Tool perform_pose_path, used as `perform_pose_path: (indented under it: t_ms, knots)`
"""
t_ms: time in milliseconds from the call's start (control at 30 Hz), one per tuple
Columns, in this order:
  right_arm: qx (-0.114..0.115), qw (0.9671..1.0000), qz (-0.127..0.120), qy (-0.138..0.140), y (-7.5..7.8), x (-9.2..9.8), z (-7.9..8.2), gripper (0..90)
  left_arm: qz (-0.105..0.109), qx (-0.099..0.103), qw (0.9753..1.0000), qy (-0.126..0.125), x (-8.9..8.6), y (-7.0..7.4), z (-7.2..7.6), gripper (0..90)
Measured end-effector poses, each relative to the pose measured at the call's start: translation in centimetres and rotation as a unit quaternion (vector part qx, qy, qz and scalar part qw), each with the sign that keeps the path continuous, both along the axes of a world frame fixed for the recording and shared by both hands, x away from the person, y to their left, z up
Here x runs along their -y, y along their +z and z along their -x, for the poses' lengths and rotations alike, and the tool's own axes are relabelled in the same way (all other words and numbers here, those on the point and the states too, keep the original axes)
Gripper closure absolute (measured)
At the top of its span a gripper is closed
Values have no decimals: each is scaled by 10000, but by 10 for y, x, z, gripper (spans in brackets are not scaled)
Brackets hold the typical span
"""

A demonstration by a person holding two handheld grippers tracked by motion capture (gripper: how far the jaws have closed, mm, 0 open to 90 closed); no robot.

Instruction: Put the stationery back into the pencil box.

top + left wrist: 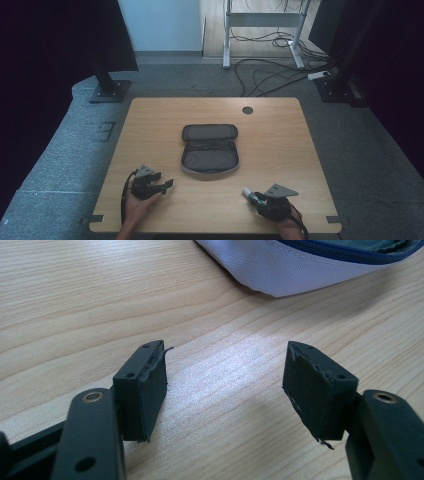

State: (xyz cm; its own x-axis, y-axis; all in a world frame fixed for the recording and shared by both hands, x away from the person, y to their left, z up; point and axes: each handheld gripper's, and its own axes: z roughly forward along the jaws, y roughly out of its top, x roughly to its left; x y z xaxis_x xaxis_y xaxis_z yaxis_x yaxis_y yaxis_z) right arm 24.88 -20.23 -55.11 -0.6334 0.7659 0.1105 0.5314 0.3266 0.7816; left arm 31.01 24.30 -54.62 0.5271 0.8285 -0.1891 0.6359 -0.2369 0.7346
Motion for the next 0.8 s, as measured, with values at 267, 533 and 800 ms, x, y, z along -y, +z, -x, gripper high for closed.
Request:
perform_pose_path:
  t_ms: [267,533,800]
  knots:
    - [7,9999,-119,-27,4,3,-1,653,13,-1,10000,9,-1,0,0,348]
    - [114,9994,-311,-96,13,8,-2,653,9,-1,10000,8,-1,0,0,349]
    - [205,9987,-444,-156,21,10,-6,653,9,-2,10000,14,-2,0,0,349]
